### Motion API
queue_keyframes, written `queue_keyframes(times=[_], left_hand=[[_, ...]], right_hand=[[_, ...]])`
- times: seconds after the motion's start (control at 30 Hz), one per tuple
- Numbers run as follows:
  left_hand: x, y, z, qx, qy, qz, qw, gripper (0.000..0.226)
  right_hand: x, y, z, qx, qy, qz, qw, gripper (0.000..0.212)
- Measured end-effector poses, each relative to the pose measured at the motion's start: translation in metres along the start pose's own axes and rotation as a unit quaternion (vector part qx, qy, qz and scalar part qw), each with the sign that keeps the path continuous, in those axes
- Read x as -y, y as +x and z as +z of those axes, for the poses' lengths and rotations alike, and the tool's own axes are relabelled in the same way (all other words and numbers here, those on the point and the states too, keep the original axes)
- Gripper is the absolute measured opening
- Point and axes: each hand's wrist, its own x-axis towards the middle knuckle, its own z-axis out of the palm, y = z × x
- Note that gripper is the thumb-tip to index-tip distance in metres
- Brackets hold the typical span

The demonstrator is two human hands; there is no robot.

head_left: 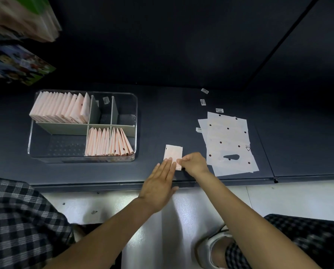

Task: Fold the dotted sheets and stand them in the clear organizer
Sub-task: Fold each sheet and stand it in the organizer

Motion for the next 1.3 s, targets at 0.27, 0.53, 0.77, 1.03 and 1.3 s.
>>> queue_keyframes(times=[0.27, 0.53, 0.77, 1.03, 1.3], left_hand=[[0.002, -0.001, 0.005, 0.041, 0.078, 0.027, 0.996, 0.076], [0.007, 0.002, 0.004, 0.059, 0.069, 0.039, 0.995, 0.077], [0.03, 0.0, -0.014, 0.119, 0.075, 0.11, 0.984, 0.074], [0.059, -0.005, -0.044, 0.16, 0.129, 0.207, 0.957, 0.069], [0.074, -0.02, -0.078, 0.153, 0.111, 0.231, 0.954, 0.056]], right_hand=[[0.012, -0.01, 0.001, -0.128, 0.051, -0.114, 0.984, 0.011], [0.029, 0.014, 0.009, 0.124, 0.125, -0.151, 0.973, 0.017], [0.028, 0.026, 0.007, 0.119, -0.061, -0.251, 0.959, 0.023], [0.039, 0.029, -0.011, 0.112, -0.386, -0.303, 0.864, 0.018], [0.016, 0.0, -0.005, 0.09, -0.346, -0.227, 0.906, 0.015]])
